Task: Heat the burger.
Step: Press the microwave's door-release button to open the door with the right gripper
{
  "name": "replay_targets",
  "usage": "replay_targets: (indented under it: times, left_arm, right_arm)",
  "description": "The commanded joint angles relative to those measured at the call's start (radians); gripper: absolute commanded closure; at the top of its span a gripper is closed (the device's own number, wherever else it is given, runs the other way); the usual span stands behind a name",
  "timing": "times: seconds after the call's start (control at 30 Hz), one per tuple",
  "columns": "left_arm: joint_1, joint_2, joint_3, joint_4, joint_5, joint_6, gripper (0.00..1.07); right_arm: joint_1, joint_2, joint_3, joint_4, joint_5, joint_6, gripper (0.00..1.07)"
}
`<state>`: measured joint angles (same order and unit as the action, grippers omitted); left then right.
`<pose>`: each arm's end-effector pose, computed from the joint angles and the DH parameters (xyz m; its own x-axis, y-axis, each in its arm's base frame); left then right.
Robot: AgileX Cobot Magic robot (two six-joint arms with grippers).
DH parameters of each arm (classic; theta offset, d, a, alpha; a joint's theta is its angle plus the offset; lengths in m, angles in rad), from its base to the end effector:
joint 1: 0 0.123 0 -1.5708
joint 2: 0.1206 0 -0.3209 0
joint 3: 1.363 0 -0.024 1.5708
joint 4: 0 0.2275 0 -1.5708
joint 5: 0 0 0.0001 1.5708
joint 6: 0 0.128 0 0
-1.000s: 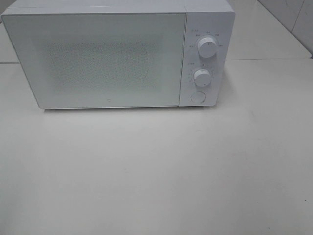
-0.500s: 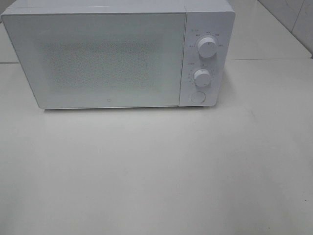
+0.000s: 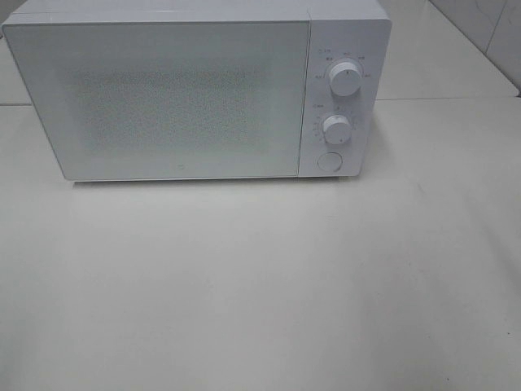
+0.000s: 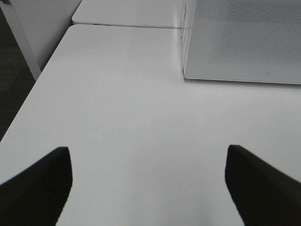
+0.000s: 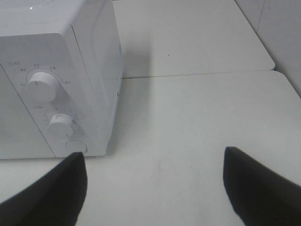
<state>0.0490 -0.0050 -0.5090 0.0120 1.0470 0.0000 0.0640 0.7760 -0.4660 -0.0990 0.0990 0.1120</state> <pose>-0.0293 -0.0001 0.2532 -0.4310 -0.0151 -0.9022 -0.0558 0.9984 0.0099 0.1480 0.0082 0.3063 -0.3159 -0.0067 -0.9488 -0.0504 0.9987 0.0097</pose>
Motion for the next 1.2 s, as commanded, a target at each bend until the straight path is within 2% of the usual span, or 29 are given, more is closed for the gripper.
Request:
replay_targets:
  times: [0.03, 0.1, 0.17, 0.43, 0.53, 0.6, 0.7, 0.73, 0.8, 0.87, 0.97, 1.03, 1.07, 1.13, 1.2]
  left_arm:
    - [0.005, -0.02, 0.004, -0.004, -0.01, 0.0, 0.23]
    - [0.005, -0.02, 0.004, -0.004, -0.01, 0.0, 0.23]
    - [0.005, -0.02, 0.004, -0.004, -0.01, 0.0, 0.23]
    - [0.005, -0.02, 0.004, -0.004, -0.01, 0.0, 0.23]
    - [0.005, -0.02, 0.004, -0.004, -0.01, 0.0, 0.23]
    - [0.005, -0.02, 0.004, -0.004, -0.01, 0.0, 0.23]
    - [0.005, -0.02, 0.004, -0.004, -0.01, 0.0, 0.23]
    - [0.005, -0.02, 0.004, -0.004, -0.01, 0.0, 0.23]
    - [0.005, -0.02, 0.004, -0.004, -0.01, 0.0, 0.23]
    - [0.005, -0.02, 0.004, -0.004, -0.01, 0.0, 0.23]
    - [0.005, -0.02, 0.004, -0.004, -0.01, 0.0, 0.23]
    - [0.005, -0.02, 0.004, -0.004, -0.01, 0.0, 0.23]
    - [0.005, -0.02, 0.004, -0.004, -0.01, 0.0, 0.23]
    - [0.005, -0.02, 0.004, -0.004, -0.01, 0.0, 0.23]
    - [0.005, -0.02, 0.004, -0.004, -0.01, 0.0, 0.23]
  right_arm:
    - [-0.007, 0.081, 0.046, 0.003, -0.228, 0.008, 0.32]
    - [-0.007, 0.1, 0.057, 0.003, -0.274, 0.008, 0.32]
    - [-0.007, 0.173, 0.09, 0.005, -0.427, 0.008, 0.32]
    - [-0.007, 0.302, 0.135, 0.027, -0.633, -0.013, 0.32]
    - [-0.004, 0.369, 0.159, 0.093, -0.748, -0.061, 0.32]
    - [0.045, 0.454, 0.185, 0.224, -0.896, -0.187, 0.32]
    - [0.063, 0.471, 0.188, 0.258, -0.923, -0.214, 0.32]
    - [0.117, 0.512, 0.188, 0.343, -0.975, -0.273, 0.32]
    - [0.145, 0.531, 0.188, 0.379, -0.996, -0.297, 0.32]
    - [0.261, 0.598, 0.188, 0.505, -1.074, -0.356, 0.32]
    - [0.292, 0.614, 0.187, 0.533, -1.092, -0.366, 0.32]
    - [0.395, 0.664, 0.187, 0.645, -1.145, -0.385, 0.32]
    - [0.395, 0.664, 0.187, 0.645, -1.145, -0.385, 0.32]
    - [0.48, 0.706, 0.186, 0.724, -1.19, -0.411, 0.32]
    - [0.504, 0.717, 0.183, 0.742, -1.202, -0.422, 0.32]
